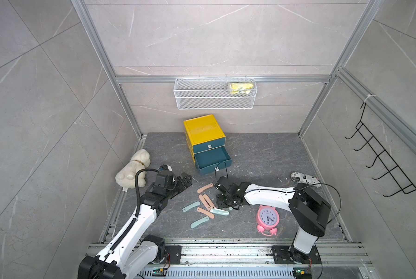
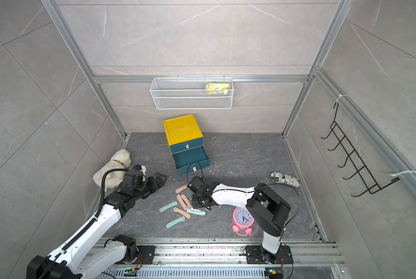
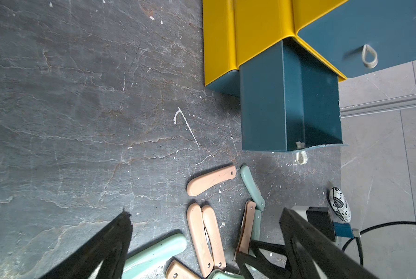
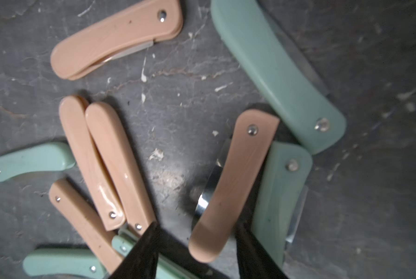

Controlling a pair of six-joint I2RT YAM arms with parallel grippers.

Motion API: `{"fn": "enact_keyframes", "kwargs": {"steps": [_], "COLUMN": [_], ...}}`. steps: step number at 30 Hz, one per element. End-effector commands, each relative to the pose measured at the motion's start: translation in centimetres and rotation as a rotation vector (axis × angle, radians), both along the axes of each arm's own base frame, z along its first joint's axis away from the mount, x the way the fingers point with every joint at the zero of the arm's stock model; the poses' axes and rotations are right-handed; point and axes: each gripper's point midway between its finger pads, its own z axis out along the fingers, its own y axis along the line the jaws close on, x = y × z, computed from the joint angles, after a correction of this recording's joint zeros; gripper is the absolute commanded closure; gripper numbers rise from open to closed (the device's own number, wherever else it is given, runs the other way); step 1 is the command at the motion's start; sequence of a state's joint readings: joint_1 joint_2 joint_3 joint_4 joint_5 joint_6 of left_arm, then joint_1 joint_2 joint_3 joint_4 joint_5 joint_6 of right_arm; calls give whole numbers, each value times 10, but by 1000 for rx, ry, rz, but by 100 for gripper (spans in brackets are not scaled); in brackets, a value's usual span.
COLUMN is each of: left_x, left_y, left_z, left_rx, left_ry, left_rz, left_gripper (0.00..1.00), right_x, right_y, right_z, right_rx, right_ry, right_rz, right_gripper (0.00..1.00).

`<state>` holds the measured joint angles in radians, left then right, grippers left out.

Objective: Place the fruit knives into the drawer by color
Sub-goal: Pick up the fruit knife from the center of the board.

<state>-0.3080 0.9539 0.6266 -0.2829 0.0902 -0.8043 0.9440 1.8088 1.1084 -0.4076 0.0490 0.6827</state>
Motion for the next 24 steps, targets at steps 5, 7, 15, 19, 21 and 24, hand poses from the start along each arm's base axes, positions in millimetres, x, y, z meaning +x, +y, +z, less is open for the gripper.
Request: {"fn": "enact_keyframes", "kwargs": {"steps": [5,7,15,19,21,24], "left_x": [4,4,3,4,3,3], "left_y": [-10,-11,-10,-12,-13,-14], "left_z": [14,14,10,7,6,4], "left_rx": [-47,-48,-37,-34,-33,-28], "left_ry": [-51,-47,-38,-24,-21,-15], "left_rz": [-34,-38,-38,-47,-53,-58], "left_gripper": [1,1,1,1,0,1], "right_x": [15,16,14,17,19,23], "right_y": [-18,-17,-16,-19,-16,-11], "right_z": [-16,-20,-26,-25,-20,-8], "right_rx": [-226,-248,-269,-272,-240,-178], "right_ry": [-27,-21,-17,-40,-72,-126], "right_rz": [42,59,103,94,97,97], "right_gripper": [49,51,70,76,78,79]}}
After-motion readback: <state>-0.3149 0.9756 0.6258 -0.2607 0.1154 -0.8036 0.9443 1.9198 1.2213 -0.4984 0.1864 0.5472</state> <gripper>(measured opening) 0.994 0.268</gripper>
